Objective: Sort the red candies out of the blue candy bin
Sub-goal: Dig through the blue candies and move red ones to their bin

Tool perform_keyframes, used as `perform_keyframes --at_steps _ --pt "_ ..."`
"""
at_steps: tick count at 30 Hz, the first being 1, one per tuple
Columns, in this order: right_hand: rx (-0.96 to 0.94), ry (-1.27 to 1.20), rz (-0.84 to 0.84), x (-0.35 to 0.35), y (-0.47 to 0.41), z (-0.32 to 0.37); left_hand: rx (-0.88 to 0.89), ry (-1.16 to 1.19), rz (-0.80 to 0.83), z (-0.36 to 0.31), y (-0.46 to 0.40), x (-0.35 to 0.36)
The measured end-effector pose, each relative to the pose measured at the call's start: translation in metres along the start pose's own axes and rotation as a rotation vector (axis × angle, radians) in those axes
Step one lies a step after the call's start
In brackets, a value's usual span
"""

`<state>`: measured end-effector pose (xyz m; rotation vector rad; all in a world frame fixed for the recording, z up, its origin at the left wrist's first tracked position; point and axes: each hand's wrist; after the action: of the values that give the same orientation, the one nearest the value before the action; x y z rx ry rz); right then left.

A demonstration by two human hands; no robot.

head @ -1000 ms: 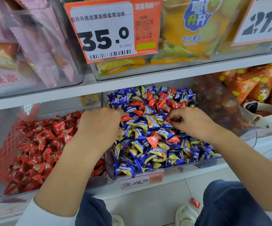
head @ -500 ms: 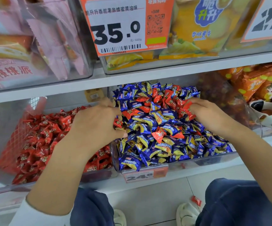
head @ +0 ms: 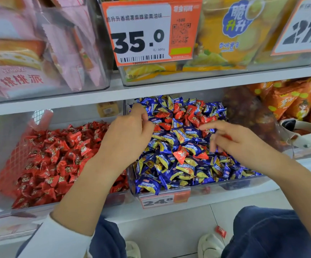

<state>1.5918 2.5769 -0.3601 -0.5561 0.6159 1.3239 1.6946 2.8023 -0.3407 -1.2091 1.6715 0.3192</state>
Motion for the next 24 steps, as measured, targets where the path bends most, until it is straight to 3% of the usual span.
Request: perform_keyframes --at_steps 5,10,15,18,21,24 --pt "0.018 0.178 0.116 0.005 -0.002 -0.001 -0.028 -0.133 -0.134 -0.002 -0.012 0.007" --pt "0.066 0.202 0.111 0.014 -0.006 -0.004 0.107 -0.338 0.079 -0.007 -0.014 0.02" --pt "0.108 0.184 0.082 0.009 -0.008 -0.006 0.102 -0.533 0.211 -0.006 -0.015 0.03" --pt "0.153 0.171 -0.039 -0.007 -0.011 -0.012 0.083 -0.468 0.137 -0.006 -0.016 0.024" --pt "0.162 0.112 -0.211 -0.017 -0.013 -0.015 0.068 -0.254 0.081 -0.011 -0.013 0.016" --pt "0.167 0.088 -0.202 -0.015 -0.014 -0.015 0.156 -0.007 0.165 -0.024 -0.004 0.012"
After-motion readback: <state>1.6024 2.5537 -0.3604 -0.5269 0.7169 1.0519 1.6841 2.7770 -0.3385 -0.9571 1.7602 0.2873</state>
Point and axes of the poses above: each hand's wrist, its own y-axis away from the middle knuckle, its own x-axis out of the palm, z = x × y, and after that the axes turned 3 degrees about -z, right-handed
